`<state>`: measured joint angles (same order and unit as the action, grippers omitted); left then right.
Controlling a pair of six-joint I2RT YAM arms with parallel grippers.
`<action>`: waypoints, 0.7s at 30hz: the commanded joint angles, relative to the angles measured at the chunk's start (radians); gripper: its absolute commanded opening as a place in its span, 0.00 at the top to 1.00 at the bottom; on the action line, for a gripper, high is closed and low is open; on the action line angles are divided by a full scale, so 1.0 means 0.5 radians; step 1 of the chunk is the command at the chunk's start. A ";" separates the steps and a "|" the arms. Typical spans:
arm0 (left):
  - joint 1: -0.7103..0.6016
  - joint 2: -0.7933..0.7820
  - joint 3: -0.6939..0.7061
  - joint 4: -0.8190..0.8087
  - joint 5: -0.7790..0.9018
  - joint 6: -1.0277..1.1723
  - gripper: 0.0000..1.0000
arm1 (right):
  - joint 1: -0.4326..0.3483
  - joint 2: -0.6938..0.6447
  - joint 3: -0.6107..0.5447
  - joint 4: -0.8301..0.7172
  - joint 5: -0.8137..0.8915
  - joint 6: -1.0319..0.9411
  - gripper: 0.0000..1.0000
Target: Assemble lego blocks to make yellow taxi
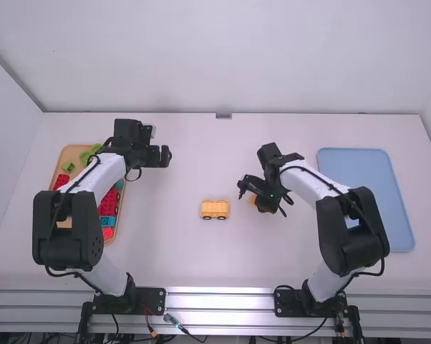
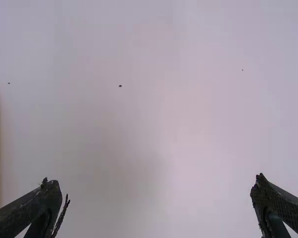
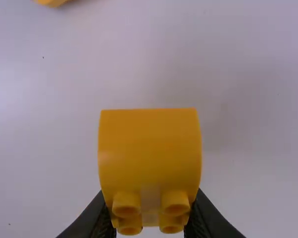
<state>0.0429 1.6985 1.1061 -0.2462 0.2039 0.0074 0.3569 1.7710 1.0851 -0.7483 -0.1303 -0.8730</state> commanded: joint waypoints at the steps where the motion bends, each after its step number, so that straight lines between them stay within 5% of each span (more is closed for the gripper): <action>1: -0.007 -0.046 0.014 -0.002 -0.007 0.078 0.01 | 0.040 0.058 0.026 0.031 0.003 -0.105 1.00; 21: -0.007 -0.046 0.012 -0.002 -0.007 0.100 0.01 | 0.342 0.369 0.028 0.168 0.391 -0.240 1.00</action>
<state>0.0429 1.6989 1.1061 -0.2462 0.2039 0.0463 0.5247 1.9301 1.0893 -0.6640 0.0383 -0.9775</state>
